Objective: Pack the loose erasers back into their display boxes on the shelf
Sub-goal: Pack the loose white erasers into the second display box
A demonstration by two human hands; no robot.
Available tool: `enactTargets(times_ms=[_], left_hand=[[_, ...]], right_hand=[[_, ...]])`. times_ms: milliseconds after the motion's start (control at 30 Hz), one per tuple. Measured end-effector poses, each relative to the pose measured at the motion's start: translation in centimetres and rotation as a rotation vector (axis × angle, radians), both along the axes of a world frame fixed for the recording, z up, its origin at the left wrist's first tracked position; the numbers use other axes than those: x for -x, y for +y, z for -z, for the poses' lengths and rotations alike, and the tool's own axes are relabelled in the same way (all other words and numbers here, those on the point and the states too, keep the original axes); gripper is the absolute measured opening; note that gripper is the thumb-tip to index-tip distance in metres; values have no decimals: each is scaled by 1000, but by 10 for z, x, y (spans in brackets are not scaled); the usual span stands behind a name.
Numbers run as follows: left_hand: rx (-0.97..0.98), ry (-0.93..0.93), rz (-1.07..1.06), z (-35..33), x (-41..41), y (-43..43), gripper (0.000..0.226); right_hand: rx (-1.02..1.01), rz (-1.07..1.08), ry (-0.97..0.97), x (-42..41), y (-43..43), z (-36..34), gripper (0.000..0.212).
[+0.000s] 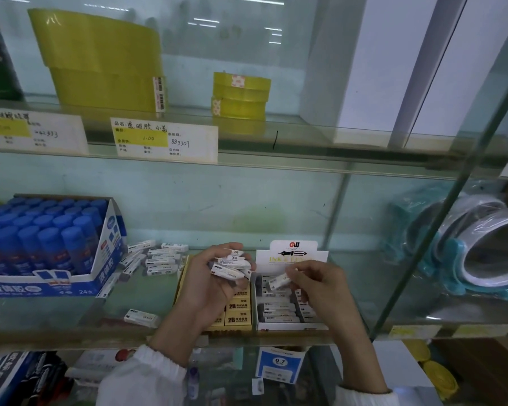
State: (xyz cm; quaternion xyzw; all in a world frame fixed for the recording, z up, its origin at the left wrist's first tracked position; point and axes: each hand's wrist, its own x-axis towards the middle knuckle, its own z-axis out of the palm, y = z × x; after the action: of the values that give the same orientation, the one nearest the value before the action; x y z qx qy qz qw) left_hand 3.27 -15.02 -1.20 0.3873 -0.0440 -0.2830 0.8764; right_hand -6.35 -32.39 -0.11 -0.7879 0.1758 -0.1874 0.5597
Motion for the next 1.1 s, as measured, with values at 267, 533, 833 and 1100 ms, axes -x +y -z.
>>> enactTargets(times_ms=[267,533,833,1100], left_hand=[[79,109,5,1,-4,2,32],[56,119,-5,2,-4,3,20],[57,144,-30,6,-7,2,41],[36,140,-58,8,-8,0,61]], right_hand=[[239,60,181,-3,2,9,8],[363,159,179,-6,6,14,5],[527,166,278,-13,10,28,8],[563,45,-89,-11,39,-1,23]])
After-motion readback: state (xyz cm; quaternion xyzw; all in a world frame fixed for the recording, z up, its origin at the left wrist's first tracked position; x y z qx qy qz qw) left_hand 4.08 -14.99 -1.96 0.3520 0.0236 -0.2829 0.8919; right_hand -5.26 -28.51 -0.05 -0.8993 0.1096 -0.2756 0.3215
